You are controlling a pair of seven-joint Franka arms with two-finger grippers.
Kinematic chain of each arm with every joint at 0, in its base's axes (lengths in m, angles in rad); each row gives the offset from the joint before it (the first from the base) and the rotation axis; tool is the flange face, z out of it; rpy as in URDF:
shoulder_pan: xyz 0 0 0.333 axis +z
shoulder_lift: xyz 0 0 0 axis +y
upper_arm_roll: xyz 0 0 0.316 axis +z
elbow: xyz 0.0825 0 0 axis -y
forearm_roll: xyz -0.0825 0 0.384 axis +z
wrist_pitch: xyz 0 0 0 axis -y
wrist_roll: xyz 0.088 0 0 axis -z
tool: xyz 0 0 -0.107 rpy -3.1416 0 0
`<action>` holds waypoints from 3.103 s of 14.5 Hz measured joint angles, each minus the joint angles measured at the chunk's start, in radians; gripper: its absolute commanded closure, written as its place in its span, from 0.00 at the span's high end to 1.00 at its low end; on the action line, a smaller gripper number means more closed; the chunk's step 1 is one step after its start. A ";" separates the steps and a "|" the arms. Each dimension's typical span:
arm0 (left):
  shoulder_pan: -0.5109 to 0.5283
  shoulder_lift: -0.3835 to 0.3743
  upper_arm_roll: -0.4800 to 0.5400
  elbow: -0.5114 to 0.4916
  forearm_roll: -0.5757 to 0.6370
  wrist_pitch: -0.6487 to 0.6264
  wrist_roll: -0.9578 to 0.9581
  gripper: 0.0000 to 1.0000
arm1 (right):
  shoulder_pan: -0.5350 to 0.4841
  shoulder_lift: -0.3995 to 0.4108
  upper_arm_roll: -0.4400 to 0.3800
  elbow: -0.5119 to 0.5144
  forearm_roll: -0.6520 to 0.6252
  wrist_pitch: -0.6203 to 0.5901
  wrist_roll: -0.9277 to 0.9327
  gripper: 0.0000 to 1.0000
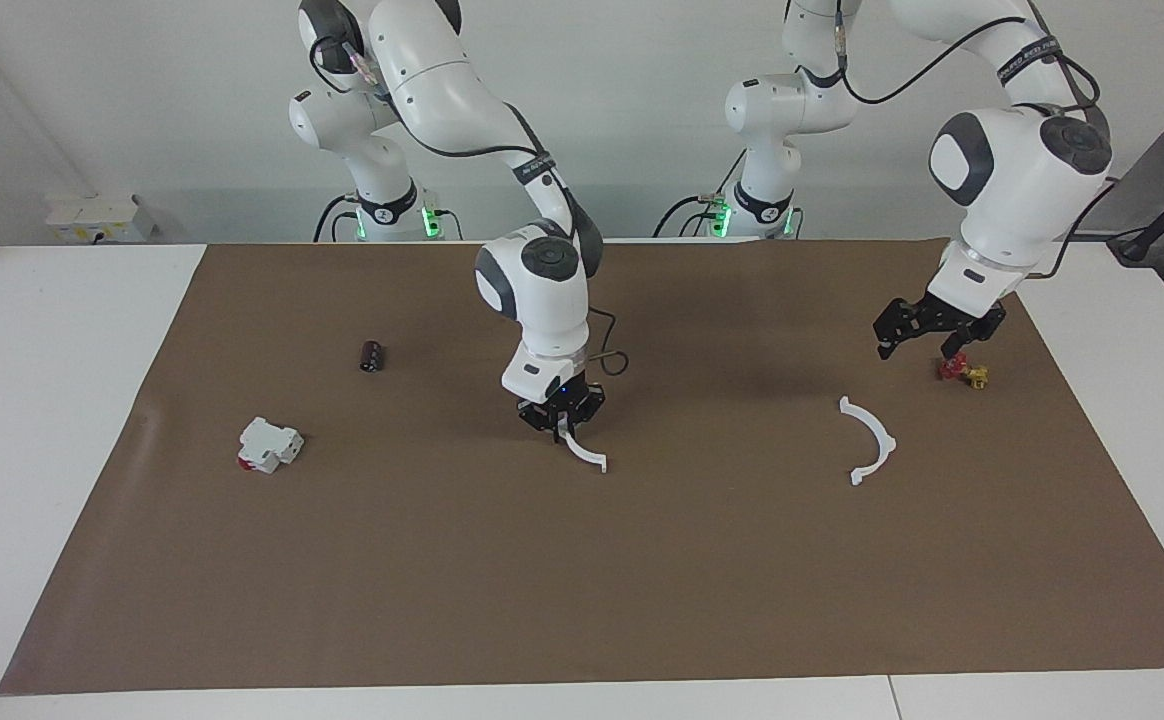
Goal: Assemble drain pipe with both arms
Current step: 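Grasp the half-ring with the right gripper and carry it toward center, then set the half-ring down mid-mat while the left gripper grasps the other half-ring, then lift the half-ring with the left gripper while the right gripper withdraws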
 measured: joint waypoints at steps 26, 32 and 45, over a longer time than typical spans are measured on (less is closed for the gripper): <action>0.015 0.285 -0.009 -0.061 0.000 0.432 0.027 0.88 | -0.060 -0.107 -0.019 0.001 0.000 -0.034 0.008 1.00; 0.018 0.285 -0.004 -0.061 0.000 0.431 0.033 0.84 | -0.295 -0.283 -0.023 0.002 0.000 -0.194 -0.005 1.00; 0.018 0.264 -0.009 -0.050 0.000 0.396 0.025 0.00 | -0.565 -0.532 -0.025 0.138 0.000 -0.814 -0.320 1.00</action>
